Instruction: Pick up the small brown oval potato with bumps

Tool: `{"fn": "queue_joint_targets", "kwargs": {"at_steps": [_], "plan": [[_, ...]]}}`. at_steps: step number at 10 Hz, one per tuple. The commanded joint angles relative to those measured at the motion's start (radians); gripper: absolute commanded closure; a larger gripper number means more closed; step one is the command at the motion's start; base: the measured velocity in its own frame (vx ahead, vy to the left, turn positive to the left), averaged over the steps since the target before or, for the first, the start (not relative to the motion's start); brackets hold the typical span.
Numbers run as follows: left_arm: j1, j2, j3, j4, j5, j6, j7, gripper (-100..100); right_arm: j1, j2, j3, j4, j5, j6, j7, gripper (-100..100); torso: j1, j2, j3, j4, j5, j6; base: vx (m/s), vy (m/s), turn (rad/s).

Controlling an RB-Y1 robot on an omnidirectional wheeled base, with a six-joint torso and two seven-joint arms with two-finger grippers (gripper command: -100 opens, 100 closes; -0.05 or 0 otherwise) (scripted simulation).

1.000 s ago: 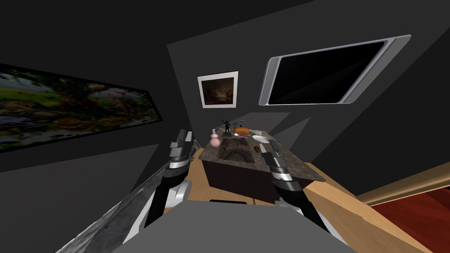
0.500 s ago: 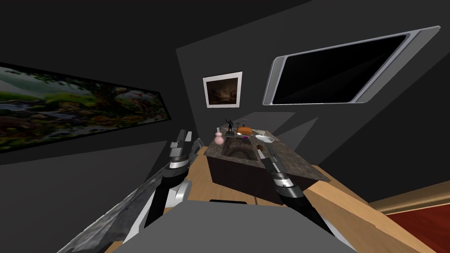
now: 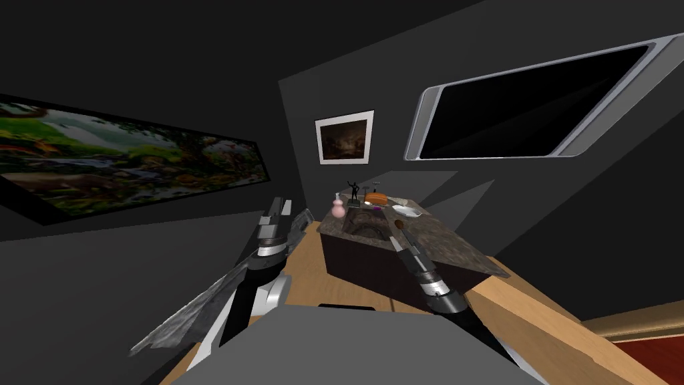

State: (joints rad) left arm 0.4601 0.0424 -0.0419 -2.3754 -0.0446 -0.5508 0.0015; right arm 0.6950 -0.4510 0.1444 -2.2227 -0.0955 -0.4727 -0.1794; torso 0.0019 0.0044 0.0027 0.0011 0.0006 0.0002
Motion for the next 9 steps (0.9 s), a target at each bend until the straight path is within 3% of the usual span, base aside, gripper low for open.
{"fn": "queue_joint_targets", "kwargs": {"at_steps": [1, 9], "plan": [[0.0, 0.0, 0.0, 0.0, 0.0, 0.0, 0.0, 0, 0.027, -0.05, 0.014, 0.019, -0.031, 0.0, -0.012, -100, 0.0, 0.0, 0.0, 0.0, 0.0, 0.0, -0.094, 0.049, 0.151], [0.0, 0.0, 0.0, 0.0, 0.0, 0.0, 0.0, 0, 0.101, -0.271, 0.05, 0.064, -0.12, 0.011, -0.043, -100, -0.001, -0.001, -0.001, 0.0, 0.0, 0.0, -0.054, 0.033, 0.089]]}}
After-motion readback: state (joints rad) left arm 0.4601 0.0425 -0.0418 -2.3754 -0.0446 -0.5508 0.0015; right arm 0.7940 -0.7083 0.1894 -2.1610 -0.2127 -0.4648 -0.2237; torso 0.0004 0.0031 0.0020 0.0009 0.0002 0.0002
